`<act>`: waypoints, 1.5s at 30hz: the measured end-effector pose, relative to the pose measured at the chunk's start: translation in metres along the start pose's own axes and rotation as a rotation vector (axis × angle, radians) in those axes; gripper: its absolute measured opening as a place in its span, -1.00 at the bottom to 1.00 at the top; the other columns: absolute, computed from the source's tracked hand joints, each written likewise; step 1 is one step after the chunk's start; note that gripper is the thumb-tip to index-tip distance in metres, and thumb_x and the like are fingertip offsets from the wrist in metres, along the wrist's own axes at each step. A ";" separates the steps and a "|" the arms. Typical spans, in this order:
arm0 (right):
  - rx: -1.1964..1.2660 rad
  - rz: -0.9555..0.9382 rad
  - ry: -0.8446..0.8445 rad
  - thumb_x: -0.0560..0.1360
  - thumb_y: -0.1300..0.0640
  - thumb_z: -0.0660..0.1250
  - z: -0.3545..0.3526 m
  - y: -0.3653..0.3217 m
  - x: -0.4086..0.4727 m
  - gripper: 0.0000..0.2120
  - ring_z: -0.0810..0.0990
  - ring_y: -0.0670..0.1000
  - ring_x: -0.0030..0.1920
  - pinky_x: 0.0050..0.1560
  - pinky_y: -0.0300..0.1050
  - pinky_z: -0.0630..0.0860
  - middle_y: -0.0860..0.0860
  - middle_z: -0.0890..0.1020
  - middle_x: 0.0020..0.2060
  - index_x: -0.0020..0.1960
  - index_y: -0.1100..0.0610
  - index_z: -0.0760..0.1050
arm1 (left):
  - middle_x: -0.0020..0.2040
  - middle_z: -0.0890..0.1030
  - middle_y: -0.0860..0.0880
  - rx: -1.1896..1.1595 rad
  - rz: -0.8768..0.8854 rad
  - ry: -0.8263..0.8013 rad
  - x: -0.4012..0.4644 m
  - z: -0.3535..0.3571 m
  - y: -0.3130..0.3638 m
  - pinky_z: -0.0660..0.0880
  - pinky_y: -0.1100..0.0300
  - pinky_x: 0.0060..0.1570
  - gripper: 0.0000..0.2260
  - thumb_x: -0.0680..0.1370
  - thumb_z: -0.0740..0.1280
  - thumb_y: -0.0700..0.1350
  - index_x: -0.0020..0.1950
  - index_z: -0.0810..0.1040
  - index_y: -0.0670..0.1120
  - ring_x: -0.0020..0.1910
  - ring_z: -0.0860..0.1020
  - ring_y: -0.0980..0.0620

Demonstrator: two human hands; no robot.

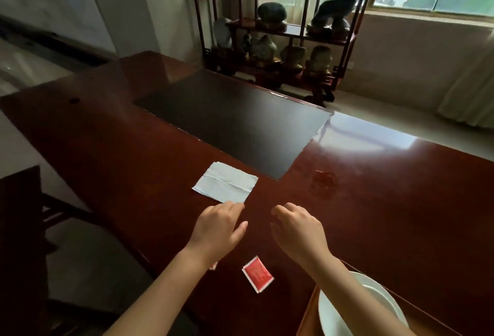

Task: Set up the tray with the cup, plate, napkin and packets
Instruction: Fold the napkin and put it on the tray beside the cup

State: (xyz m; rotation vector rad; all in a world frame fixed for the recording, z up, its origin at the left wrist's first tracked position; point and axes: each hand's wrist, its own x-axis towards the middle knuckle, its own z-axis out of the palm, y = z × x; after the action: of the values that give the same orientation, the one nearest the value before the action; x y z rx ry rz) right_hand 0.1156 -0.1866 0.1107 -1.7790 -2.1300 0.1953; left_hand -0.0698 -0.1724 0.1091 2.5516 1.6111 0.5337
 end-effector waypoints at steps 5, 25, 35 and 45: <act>-0.038 0.064 -0.015 0.49 0.01 0.19 0.036 -0.052 0.035 -0.77 0.51 0.05 0.04 -0.12 -0.09 0.45 -0.04 0.58 0.00 0.11 0.00 0.48 | 0.02 0.62 -0.07 0.033 0.056 -0.025 -0.004 -0.008 -0.075 0.51 0.06 0.00 -0.67 0.49 0.32 -0.02 0.20 0.51 -0.12 -0.05 0.60 -0.07; -0.055 0.337 -0.106 0.56 0.01 0.12 0.137 -0.075 0.126 -0.53 -0.05 0.06 0.51 0.46 0.10 0.03 0.05 0.10 0.51 0.45 0.02 0.15 | 0.13 0.60 -0.06 0.021 -0.108 -0.192 0.063 0.043 -0.210 0.36 -0.14 0.25 -0.66 0.47 0.38 -0.06 0.21 0.52 -0.13 0.12 0.56 -0.08; -0.149 0.363 -0.232 0.58 -0.10 -0.06 0.199 -0.025 0.161 -0.46 -0.32 0.05 0.46 0.40 0.22 -0.30 -0.01 -0.18 0.49 0.50 -0.01 -0.15 | 0.25 0.49 -0.05 0.022 -0.337 -0.288 0.098 0.099 -0.217 0.37 0.08 0.19 -0.57 0.55 0.21 0.04 0.36 0.35 -0.13 0.24 0.45 -0.01; -0.205 0.391 -0.256 0.54 -0.16 -0.14 0.226 -0.013 0.152 -0.45 -0.05 0.07 0.50 0.39 0.34 -0.20 0.01 0.04 0.50 0.49 -0.01 -0.07 | -0.02 0.58 -0.15 -0.058 -0.545 -0.176 0.106 0.123 -0.213 0.48 0.00 -0.11 -0.63 0.41 0.46 -0.05 0.14 0.51 -0.19 -0.01 0.54 -0.14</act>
State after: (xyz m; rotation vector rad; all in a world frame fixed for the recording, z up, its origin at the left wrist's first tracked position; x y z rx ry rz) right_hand 0.0010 -0.0143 -0.0672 -2.3989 -2.0005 0.3294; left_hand -0.1712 0.0308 -0.0323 1.9230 2.0625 0.2853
